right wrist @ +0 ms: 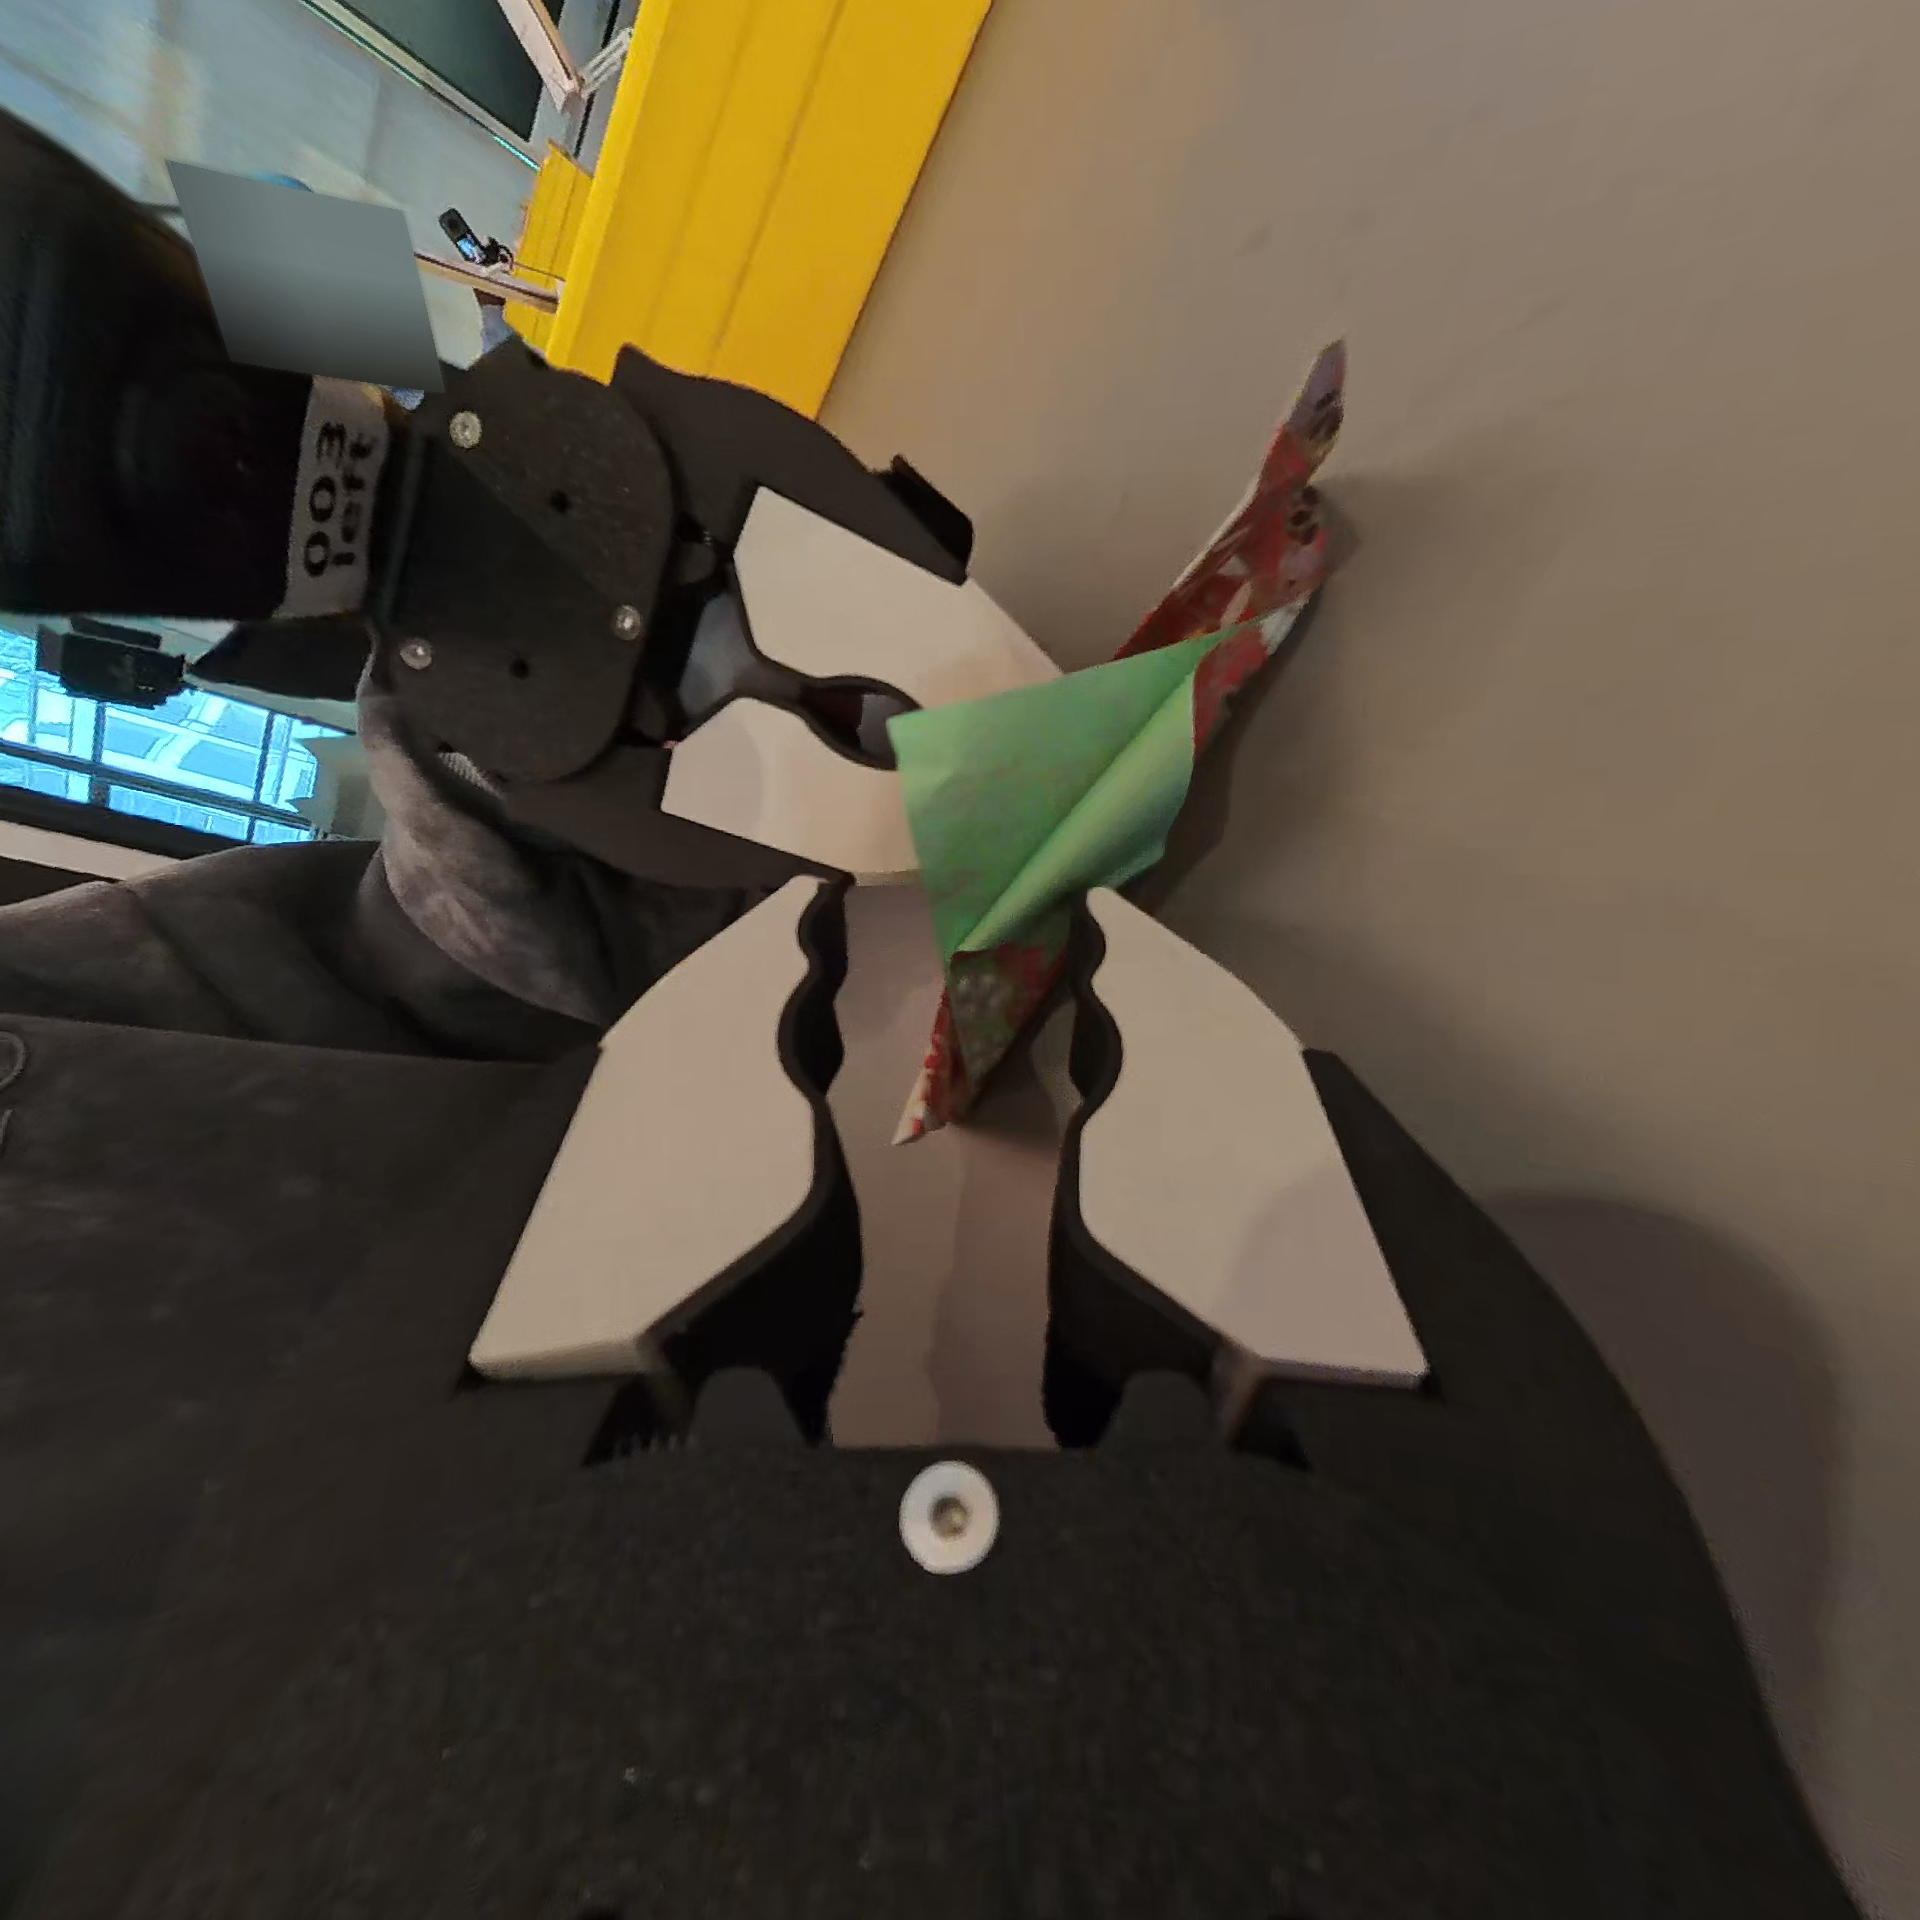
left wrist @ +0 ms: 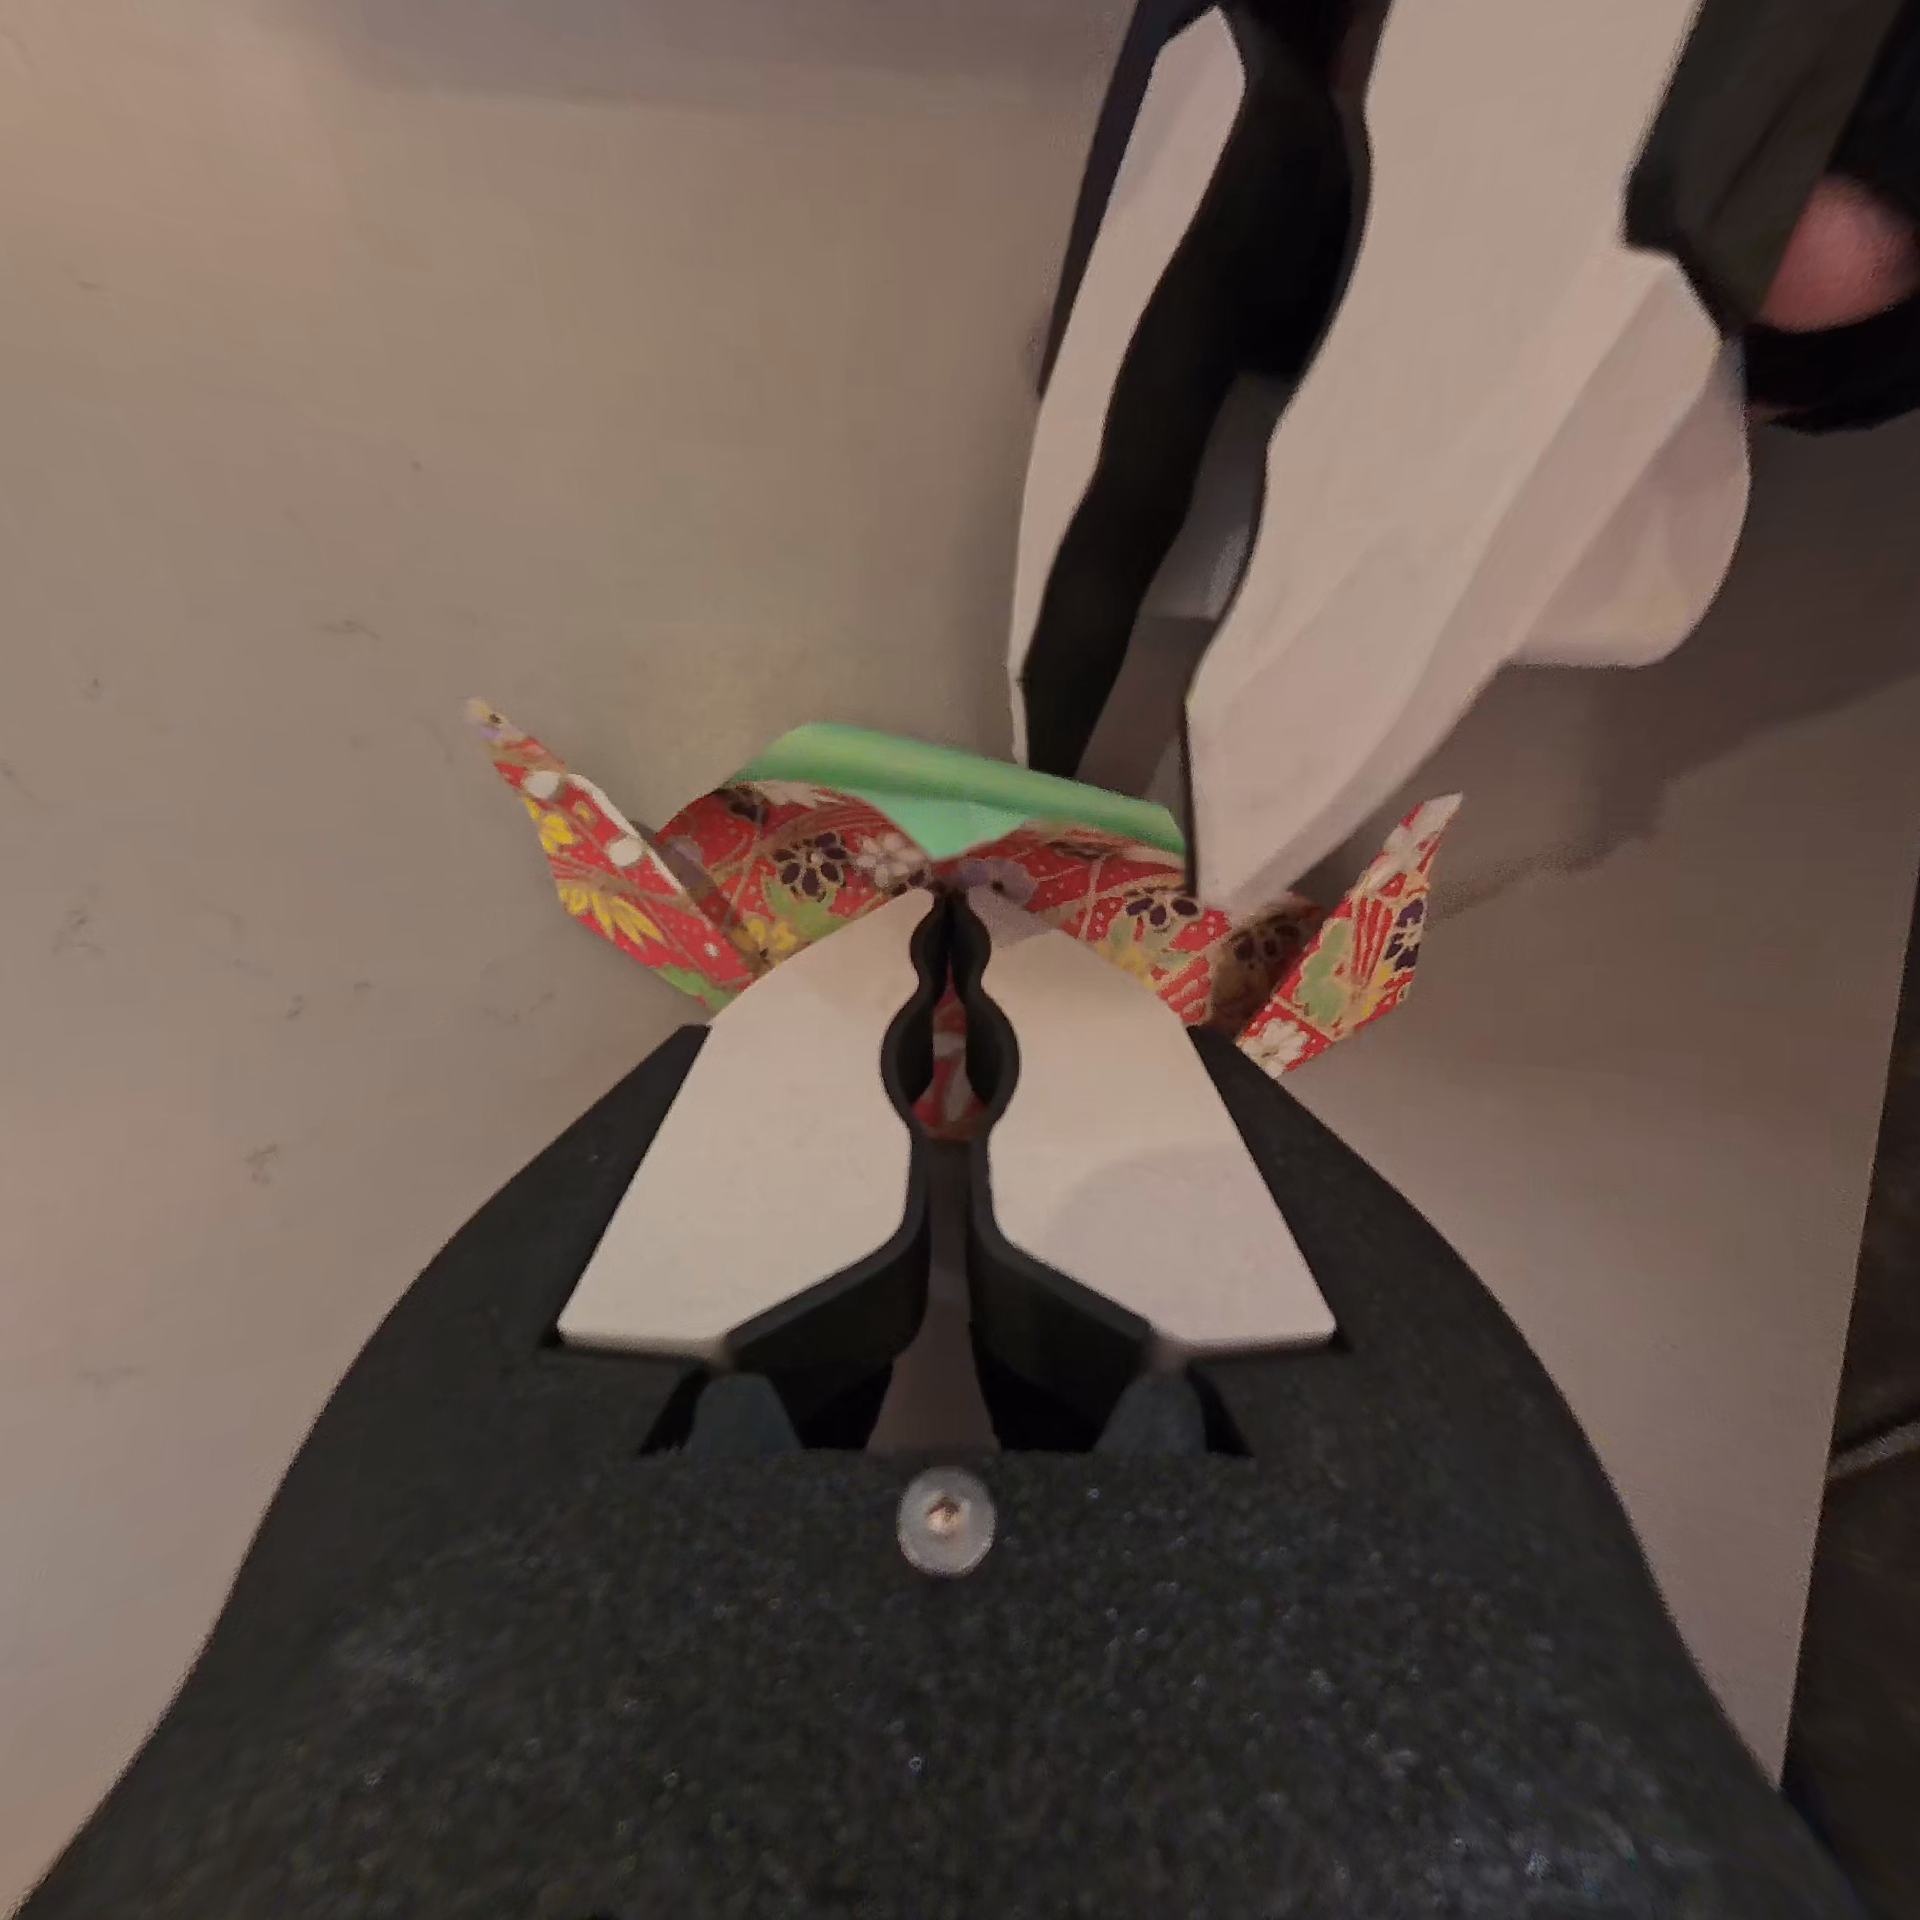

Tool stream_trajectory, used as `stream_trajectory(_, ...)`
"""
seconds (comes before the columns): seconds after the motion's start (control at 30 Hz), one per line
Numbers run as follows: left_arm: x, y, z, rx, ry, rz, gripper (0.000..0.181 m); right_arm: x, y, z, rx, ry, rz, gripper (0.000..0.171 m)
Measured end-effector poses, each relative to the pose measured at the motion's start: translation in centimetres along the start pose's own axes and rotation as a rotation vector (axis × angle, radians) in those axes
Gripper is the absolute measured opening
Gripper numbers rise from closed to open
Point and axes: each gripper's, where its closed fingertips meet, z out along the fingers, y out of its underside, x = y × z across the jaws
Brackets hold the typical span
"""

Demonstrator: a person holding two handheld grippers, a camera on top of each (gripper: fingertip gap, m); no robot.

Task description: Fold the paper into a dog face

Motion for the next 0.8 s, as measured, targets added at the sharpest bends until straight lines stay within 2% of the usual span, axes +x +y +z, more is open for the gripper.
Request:
stream_trajectory(0.2, 0.0, 0.0, 0.0, 0.004, 0.003, -0.003, 0.0, -0.4, 2.9, 0.4, -0.072, 0.053, 0.027, 0.04)
stream_trajectory(0.4, 0.0, 0.0, 0.0, 0.004, 0.008, 0.001, 0.0, 1.1, 0.3, -0.5, 0.05, 0.102, 0.023, 0.031)
stream_trajectory(0.53, 0.0, 0.0, 0.0, 0.006, 0.004, -0.003, 0.0, 2.6, -0.2, -1.1, 0.044, 0.159, 0.019, 0.026)
stream_trajectory(0.8, 0.0, 0.0, 0.0, 0.011, 0.012, -0.008, 0.0, 3.5, 0.1, -2.7, 0.048, 0.167, 0.051, 0.013)
